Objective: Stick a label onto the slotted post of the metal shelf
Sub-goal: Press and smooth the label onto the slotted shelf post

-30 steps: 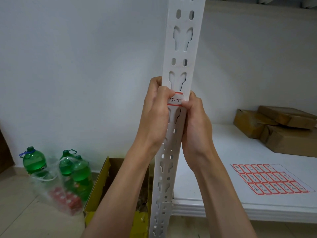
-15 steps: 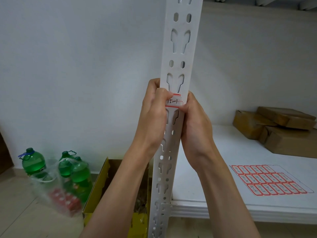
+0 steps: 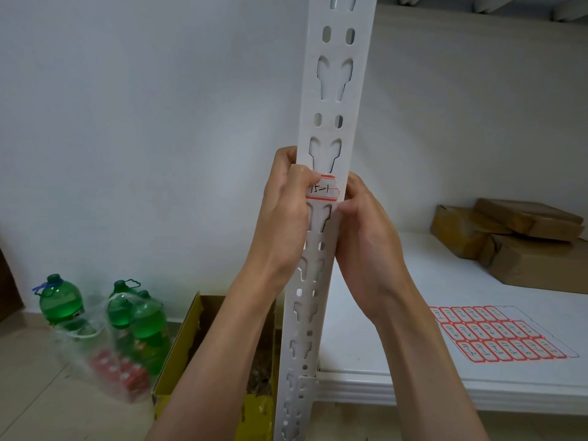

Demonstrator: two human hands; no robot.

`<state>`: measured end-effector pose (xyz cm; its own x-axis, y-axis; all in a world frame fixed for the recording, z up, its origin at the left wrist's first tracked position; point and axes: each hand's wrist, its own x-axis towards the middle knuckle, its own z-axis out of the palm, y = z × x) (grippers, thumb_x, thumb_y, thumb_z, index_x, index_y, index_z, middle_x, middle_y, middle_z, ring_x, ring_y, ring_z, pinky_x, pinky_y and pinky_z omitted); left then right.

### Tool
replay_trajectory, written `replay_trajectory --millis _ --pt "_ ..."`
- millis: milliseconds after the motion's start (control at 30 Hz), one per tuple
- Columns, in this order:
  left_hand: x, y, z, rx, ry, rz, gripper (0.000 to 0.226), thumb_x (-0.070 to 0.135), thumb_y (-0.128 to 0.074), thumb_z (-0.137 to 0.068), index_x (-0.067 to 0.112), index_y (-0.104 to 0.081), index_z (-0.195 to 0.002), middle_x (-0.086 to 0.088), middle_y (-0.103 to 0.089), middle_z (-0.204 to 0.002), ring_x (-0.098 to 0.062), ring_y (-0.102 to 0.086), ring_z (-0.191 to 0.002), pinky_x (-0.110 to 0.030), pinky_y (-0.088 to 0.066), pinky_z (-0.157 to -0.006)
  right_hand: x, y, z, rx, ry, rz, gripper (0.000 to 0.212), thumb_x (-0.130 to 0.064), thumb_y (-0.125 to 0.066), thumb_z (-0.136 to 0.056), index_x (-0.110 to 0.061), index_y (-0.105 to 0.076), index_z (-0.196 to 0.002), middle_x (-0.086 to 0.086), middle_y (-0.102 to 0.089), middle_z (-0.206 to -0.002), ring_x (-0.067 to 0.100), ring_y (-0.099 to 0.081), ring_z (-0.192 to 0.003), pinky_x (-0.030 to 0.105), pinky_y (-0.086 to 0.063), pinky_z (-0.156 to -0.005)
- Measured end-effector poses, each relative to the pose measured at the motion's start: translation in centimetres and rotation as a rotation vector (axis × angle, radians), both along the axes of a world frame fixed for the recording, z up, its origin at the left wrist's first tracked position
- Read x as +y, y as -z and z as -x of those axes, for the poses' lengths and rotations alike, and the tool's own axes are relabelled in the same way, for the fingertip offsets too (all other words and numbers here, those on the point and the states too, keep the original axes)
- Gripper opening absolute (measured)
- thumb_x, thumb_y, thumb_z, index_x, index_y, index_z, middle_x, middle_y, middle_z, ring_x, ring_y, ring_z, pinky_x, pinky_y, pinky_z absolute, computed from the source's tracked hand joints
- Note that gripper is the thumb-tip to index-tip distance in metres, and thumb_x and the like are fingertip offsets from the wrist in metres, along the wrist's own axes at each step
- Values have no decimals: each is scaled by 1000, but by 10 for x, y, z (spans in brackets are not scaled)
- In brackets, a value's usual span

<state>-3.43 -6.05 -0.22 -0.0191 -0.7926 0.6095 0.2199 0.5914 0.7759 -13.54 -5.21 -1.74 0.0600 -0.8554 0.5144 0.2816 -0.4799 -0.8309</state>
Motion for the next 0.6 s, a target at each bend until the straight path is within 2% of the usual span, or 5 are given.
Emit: replay_trajectory --millis 100,200,300,400,600 --pt "1 -1 -3 -21 10 4 31 29 -38 -93 12 -50 -116 -5 -69 -95 -22 -68 -80 -33 -58 -70 2 -1 6 -61 46 -26 37 -14 -35 -101 -17 -61 -127 9 -73 -110 19 -70 -101 38 -55 -91" --pt "1 0 -4 -54 -32 19 33 34 -38 -89 17 -52 -113 -4 -68 -99 -14 -67 -83 -28 -58 -72 3 2 7 -9 164 -13 30 -10 -35 -107 -16 -64 -114 5 -74 -109 20 -70 -106 37 -57 -94" --pt "0 3 -4 -82 -56 38 25 31 -38 -93 20 -52 -110 7 -68 -94 -9 -65 -83 -21 -55 -69 2 8 13 -58 217 -19 23 -10 -43 -106 -7 -64 -98 15 -73 -106 27 -71 -102 34 -59 -87" --pt "0 4 -3 -84 -56 38 23 33 -39 -91 24 -51 -110 17 -66 -91 -1 -63 -79 -16 -52 -67 -1 13 28 -135 293 -51 18 -4 -52 -101 0 -68 -95 19 -70 -89 26 -71 -81 33 -60 -80" --pt "0 3 0 -70 -76 49 22 32 -41 -90 25 -51 -109 21 -65 -84 -1 -62 -78 -17 -51 -67 -5 26 50 28 385 -129 6 -3 -72 -89 2 -75 -90 18 -73 -80 23 -70 -70 31 -63 -75"
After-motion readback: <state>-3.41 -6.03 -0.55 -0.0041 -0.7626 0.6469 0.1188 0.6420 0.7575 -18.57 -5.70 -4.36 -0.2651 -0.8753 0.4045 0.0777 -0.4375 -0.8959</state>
